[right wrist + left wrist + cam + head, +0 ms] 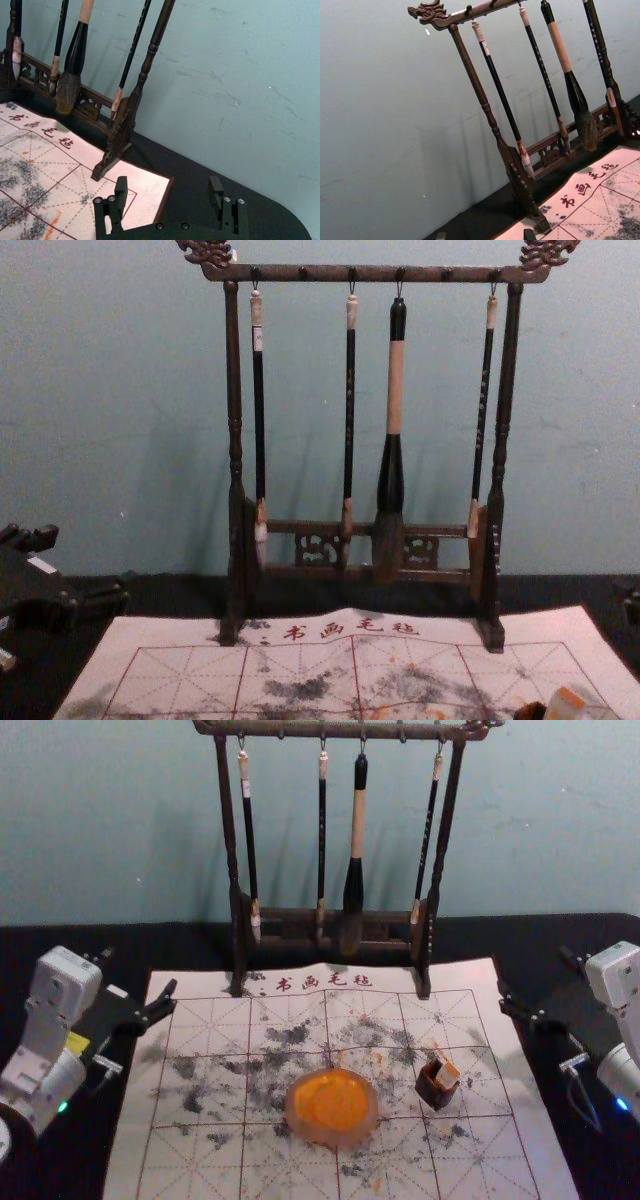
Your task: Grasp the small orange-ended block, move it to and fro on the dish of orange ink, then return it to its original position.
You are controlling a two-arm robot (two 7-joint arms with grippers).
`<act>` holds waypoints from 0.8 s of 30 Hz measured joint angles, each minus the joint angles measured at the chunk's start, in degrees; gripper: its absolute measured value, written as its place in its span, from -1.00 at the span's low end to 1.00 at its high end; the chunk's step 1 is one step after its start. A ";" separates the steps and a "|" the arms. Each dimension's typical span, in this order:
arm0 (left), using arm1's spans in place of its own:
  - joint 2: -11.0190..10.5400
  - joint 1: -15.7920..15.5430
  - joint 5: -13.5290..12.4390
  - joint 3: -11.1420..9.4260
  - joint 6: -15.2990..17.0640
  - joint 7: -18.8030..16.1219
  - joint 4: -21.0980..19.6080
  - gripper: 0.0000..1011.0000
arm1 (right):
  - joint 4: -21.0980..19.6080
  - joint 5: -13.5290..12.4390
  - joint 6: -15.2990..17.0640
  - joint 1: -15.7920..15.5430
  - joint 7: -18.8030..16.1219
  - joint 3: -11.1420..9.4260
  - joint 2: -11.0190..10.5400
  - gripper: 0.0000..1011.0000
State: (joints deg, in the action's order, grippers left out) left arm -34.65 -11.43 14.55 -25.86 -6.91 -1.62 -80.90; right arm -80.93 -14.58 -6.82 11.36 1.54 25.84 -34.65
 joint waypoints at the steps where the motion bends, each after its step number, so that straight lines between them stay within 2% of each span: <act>1: 0.00 0.00 0.00 0.00 0.00 0.00 0.00 0.98 | 0.01 0.00 -0.01 0.01 0.01 0.01 0.00 0.98; 24: 0.00 0.00 0.00 0.00 0.00 0.00 0.00 0.98 | 0.04 0.04 -0.10 0.08 0.08 0.03 0.01 0.98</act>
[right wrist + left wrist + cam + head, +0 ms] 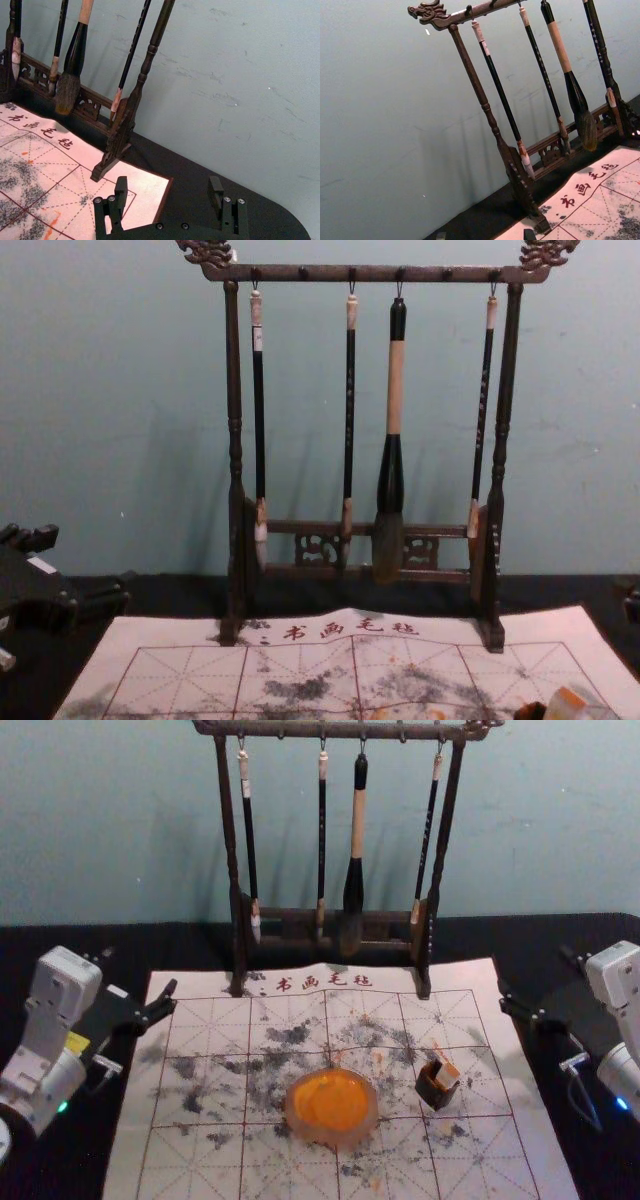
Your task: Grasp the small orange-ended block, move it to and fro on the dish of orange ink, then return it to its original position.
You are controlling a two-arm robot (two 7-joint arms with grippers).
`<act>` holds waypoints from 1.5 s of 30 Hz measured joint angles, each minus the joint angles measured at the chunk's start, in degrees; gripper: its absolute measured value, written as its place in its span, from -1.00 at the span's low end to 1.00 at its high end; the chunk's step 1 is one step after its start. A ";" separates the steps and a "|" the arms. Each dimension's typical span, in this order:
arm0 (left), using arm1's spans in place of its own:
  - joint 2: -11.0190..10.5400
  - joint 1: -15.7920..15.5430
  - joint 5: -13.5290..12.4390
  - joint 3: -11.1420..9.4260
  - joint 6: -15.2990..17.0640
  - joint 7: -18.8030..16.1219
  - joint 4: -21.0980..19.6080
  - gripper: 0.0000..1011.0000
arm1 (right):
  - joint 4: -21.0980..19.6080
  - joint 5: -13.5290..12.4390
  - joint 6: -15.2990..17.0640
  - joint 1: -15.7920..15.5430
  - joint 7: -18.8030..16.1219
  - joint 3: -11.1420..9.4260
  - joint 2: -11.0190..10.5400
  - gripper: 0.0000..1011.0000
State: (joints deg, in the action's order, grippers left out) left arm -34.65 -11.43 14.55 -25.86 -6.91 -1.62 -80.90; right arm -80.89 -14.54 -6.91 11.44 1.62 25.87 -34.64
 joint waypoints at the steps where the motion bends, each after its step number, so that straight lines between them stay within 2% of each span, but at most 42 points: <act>1: 0.00 0.00 0.00 0.00 0.00 0.00 0.00 0.98 | 0.00 0.00 0.00 0.00 0.00 0.00 0.00 0.98; 31: 0.00 0.00 0.00 0.00 0.00 0.00 0.00 0.98 | -0.01 0.00 0.01 -0.01 0.00 -0.02 0.00 0.98; 35: 0.00 0.00 0.00 0.00 0.00 0.00 0.00 0.98 | -0.22 0.38 -0.35 -0.18 -0.04 -0.82 0.31 0.98; 39: 0.00 0.00 0.00 0.00 0.00 0.00 0.00 0.98 | -1.03 -0.40 -1.59 -0.84 -1.69 -1.89 -0.04 0.98; 43: 0.00 0.00 0.00 0.00 0.00 0.00 0.00 0.98 | -3.17 -1.99 -3.18 -2.68 -4.38 -3.06 -1.49 0.98; 44: 0.00 0.00 0.00 0.00 0.00 0.00 0.00 0.98 | -5.01 -3.05 -4.22 -4.20 -6.47 -3.70 -2.75 0.98; 45: 0.00 0.00 0.00 0.00 0.00 0.00 0.00 0.98 | -5.01 -3.05 -4.22 -4.20 -6.47 -3.70 -2.75 0.98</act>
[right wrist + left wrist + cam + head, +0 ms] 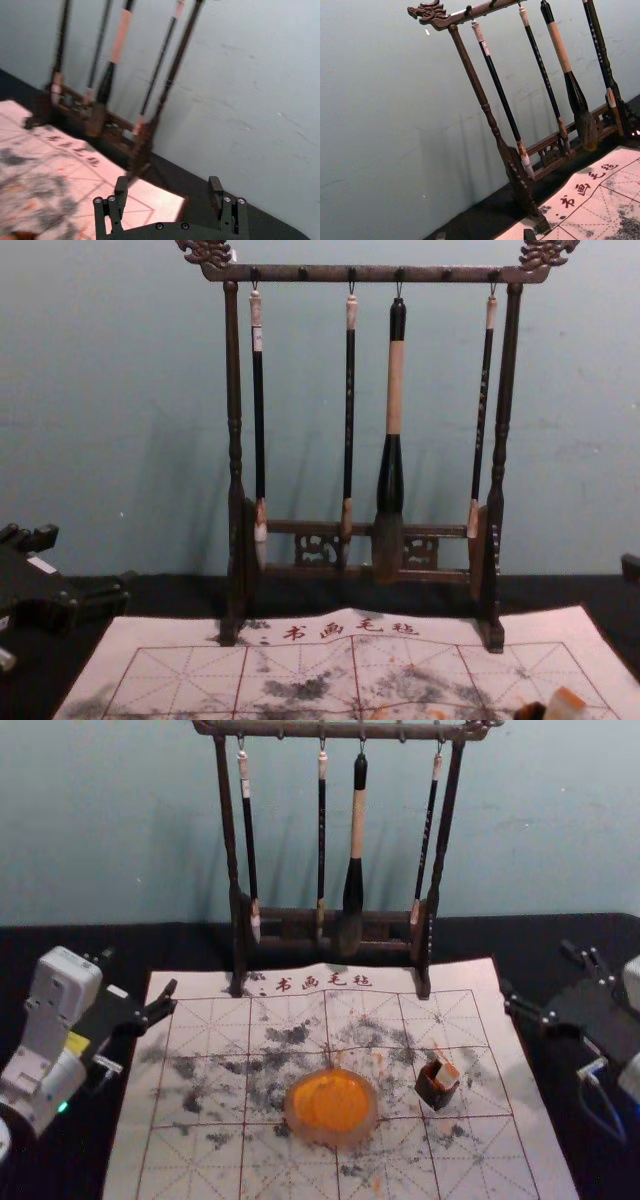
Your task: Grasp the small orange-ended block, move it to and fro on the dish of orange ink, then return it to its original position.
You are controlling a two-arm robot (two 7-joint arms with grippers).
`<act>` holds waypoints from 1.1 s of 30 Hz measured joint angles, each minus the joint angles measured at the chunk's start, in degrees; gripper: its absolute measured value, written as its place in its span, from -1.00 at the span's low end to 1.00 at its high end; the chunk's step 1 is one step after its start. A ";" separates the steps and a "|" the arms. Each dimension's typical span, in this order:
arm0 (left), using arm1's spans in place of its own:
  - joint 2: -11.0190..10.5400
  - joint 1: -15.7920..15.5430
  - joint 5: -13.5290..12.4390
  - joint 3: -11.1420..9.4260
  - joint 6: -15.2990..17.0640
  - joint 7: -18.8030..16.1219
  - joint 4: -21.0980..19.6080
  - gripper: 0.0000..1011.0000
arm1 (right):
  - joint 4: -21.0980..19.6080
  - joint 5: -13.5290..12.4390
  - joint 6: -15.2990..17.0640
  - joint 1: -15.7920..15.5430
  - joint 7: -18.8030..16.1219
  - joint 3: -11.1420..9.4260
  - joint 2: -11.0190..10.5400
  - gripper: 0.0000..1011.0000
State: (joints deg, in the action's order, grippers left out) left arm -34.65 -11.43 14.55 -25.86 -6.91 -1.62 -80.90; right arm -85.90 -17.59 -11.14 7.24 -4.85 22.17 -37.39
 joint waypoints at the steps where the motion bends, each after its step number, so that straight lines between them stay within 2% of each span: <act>1: 0.00 0.00 0.00 0.00 0.00 0.00 0.00 0.98 | -1.18 -0.71 -0.60 -1.05 -1.39 -0.39 -0.89 0.98; 7: 0.00 0.00 0.00 0.00 0.00 0.00 0.00 0.98 | -5.70 -4.70 -2.08 -5.47 -7.13 -1.78 -3.75 0.98; 14: 0.00 0.00 0.00 0.00 0.00 0.00 0.00 0.98 | -8.37 -7.04 -2.51 -8.17 -12.72 -1.33 -4.89 0.98; 19: 0.00 0.00 0.00 0.00 0.00 0.00 0.00 0.98 | -8.58 -8.44 -0.48 -8.33 -15.05 -0.66 -4.32 0.98; 23: 0.00 0.00 0.00 0.00 0.00 0.00 0.00 0.98 | -7.81 -9.67 2.49 -7.60 -16.88 -0.06 -3.18 0.98; 28: 0.00 0.00 0.00 0.00 0.00 0.00 0.00 0.98 | -6.97 -9.48 4.34 -7.01 -17.76 0.65 -2.22 0.98; 33: 0.00 0.00 0.00 0.00 0.00 0.00 0.00 0.98 | -5.78 -8.06 5.97 -6.32 -18.16 1.28 -1.13 0.98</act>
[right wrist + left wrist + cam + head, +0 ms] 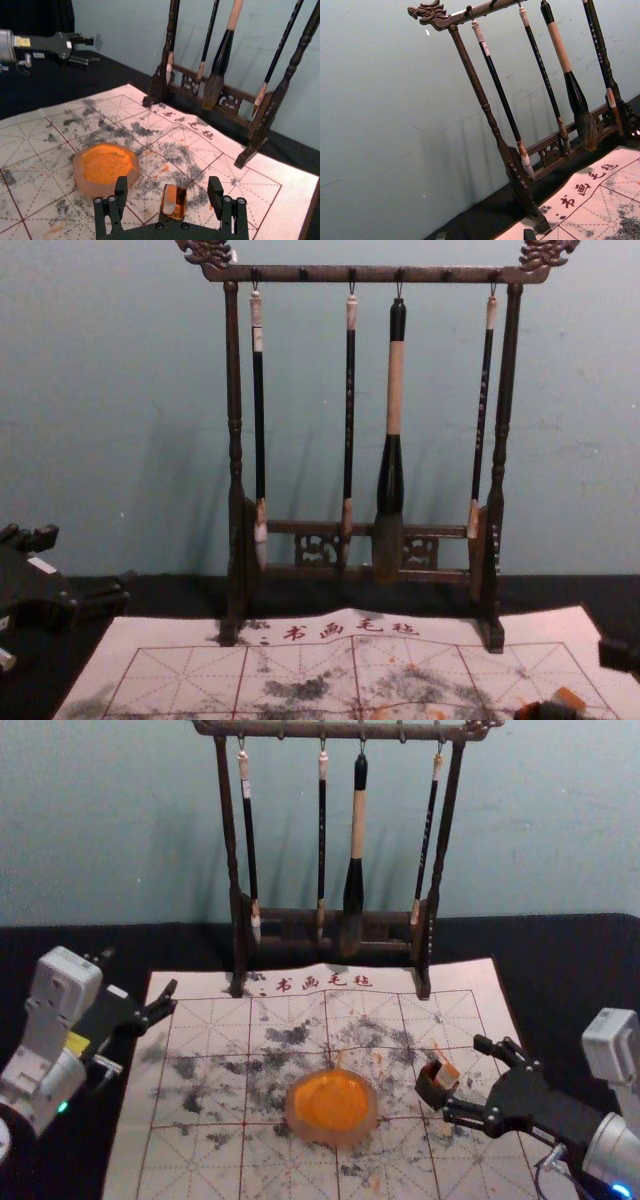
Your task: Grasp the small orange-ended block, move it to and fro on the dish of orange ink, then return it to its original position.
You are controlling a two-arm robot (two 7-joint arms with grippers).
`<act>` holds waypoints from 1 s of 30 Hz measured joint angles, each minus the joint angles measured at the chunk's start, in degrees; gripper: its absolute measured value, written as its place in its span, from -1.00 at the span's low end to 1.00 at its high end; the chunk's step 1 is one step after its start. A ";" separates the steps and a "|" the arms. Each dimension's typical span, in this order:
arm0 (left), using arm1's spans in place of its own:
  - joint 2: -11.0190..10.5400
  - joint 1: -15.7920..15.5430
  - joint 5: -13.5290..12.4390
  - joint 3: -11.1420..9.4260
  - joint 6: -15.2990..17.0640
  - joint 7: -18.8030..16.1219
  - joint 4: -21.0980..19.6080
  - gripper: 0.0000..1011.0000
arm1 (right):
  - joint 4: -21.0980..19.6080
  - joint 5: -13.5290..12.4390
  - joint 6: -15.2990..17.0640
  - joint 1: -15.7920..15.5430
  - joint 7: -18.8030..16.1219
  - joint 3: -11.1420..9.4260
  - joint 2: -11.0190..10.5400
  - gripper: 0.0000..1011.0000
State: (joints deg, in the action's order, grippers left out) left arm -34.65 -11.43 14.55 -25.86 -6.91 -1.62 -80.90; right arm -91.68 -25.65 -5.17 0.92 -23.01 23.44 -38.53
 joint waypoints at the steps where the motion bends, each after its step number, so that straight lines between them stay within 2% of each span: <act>1: 0.00 0.00 0.00 0.00 0.00 0.00 0.00 0.98 | 0.18 0.22 0.21 0.11 0.00 0.06 0.16 0.98; 19: 0.00 0.00 0.00 0.00 0.00 0.00 0.00 0.98 | 4.43 4.23 1.18 2.27 -0.83 -0.09 3.62 0.98; 30: 0.00 0.00 0.00 0.00 0.00 0.00 0.00 0.98 | 5.44 5.20 1.64 2.39 -1.69 -1.03 4.99 0.98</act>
State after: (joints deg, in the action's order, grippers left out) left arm -34.65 -11.43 14.55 -25.86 -6.91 -1.62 -80.90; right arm -86.24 -20.44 -3.53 3.31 -24.70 22.41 -33.54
